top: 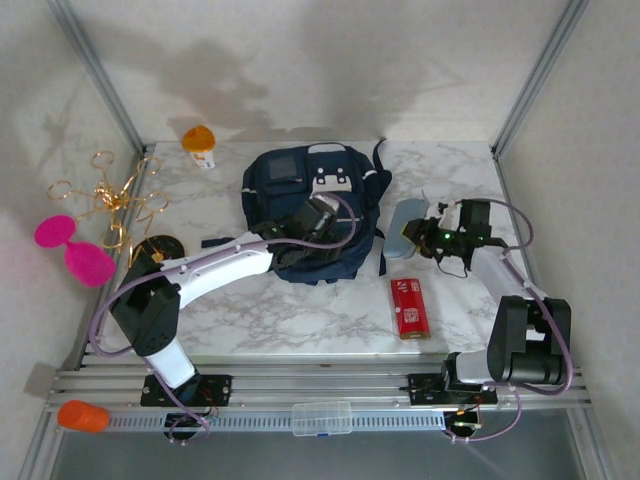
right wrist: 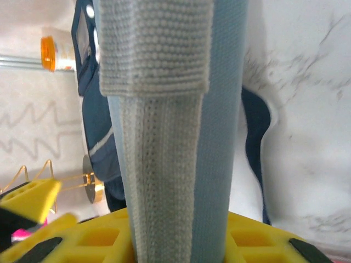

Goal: Pack books, pencil case, and school supplies into a backpack

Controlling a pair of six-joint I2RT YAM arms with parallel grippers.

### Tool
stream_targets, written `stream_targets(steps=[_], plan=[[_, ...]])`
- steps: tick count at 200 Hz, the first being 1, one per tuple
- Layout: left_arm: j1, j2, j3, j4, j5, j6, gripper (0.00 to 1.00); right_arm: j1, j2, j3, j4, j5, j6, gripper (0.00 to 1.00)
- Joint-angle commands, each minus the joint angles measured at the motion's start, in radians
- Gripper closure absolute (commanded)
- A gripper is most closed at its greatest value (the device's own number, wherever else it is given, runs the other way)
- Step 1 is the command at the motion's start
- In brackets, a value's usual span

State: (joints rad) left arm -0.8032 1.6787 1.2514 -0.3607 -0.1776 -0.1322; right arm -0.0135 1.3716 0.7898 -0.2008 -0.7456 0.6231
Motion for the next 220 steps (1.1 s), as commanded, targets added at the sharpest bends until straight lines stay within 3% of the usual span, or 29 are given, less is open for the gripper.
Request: stream_targets(steps=[1,64,100,146,173,202,220], plan=[[0.017,0.008,-0.021,-0.045,-0.052,0.156,0.11,0.048,-0.029,-0.033,0.014,-0.002,0.051,0.68],[0.076,0.116,-0.003,-0.013,-0.057,0.246,0.04,0.089,-0.02,-0.059,0.067,0.019,0.09,0.68],[0.137,0.16,0.072,-0.012,-0.004,0.27,0.08,0.089,-0.008,-0.04,0.043,0.022,0.072,0.68],[0.209,0.21,0.185,-0.023,0.129,0.301,0.39,0.09,-0.015,-0.034,0.047,0.021,0.075,0.68],[0.225,0.249,0.25,-0.047,0.184,0.306,0.72,0.089,-0.023,-0.031,0.043,0.028,0.073,0.69],[0.229,0.241,0.255,-0.049,0.238,0.297,0.98,0.089,-0.036,-0.019,0.024,0.021,0.065,0.69],[0.229,0.218,0.258,-0.041,0.248,0.271,1.0,0.083,-0.039,0.011,-0.017,0.032,0.038,0.69]])
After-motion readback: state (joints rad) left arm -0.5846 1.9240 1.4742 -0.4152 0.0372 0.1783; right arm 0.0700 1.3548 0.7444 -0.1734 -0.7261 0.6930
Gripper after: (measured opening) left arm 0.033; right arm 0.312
